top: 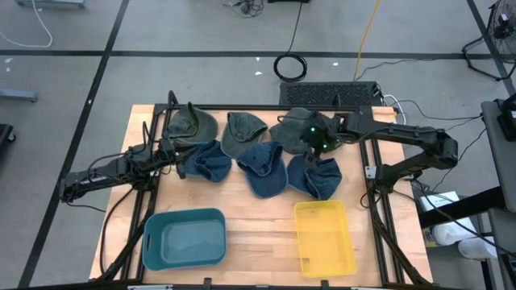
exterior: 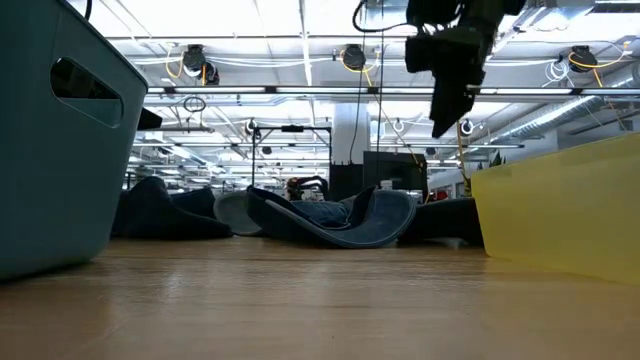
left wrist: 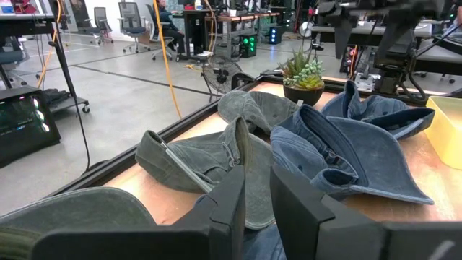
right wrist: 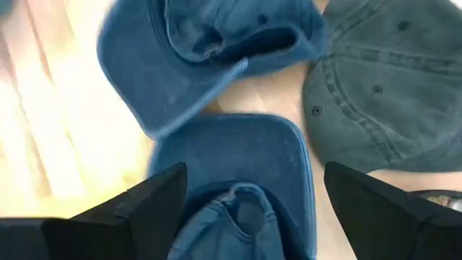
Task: Pick & Place hat
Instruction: Put the right dark blue cap into the blue bin
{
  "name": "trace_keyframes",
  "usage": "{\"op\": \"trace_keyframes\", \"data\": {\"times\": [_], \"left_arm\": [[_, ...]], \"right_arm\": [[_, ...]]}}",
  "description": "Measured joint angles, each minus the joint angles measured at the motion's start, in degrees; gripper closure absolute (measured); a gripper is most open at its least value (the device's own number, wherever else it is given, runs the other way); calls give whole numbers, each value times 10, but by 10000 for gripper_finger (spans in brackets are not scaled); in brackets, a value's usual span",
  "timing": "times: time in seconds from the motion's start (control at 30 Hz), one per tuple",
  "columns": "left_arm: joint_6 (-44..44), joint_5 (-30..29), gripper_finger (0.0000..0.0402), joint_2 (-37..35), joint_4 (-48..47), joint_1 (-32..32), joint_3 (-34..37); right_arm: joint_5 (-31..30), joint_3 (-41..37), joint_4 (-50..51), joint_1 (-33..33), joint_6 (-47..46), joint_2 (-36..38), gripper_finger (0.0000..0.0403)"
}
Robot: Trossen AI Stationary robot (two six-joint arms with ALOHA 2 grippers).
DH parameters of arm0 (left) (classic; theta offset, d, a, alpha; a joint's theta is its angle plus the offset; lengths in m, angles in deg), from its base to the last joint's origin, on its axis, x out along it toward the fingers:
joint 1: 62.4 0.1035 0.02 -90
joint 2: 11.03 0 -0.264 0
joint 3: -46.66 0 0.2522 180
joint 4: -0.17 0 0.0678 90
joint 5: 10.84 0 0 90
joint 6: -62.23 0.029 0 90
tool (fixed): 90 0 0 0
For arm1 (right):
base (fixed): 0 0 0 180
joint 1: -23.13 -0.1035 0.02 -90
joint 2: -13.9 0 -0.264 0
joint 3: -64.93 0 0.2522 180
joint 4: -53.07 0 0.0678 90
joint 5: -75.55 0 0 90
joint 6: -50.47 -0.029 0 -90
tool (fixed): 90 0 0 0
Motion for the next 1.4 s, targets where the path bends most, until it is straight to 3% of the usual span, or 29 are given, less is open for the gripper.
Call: {"op": "trace_keyframes", "data": {"times": [0.17,0.6,0.93,1.17,1.4], "left_arm": [[0,0,327,0,0,0,0],[0,0,327,0,0,0,0],[0,0,327,0,0,0,0],[0,0,327,0,0,0,0],[0,0,327,0,0,0,0]], "right_arm": [[0,-46,-38,7,48,2,85],[-2,-137,-129,45,47,1,85],[1,-149,-164,72,42,-49,85],[69,-149,-168,79,40,-90,85],[97,-149,-188,87,32,-110,86]]}}
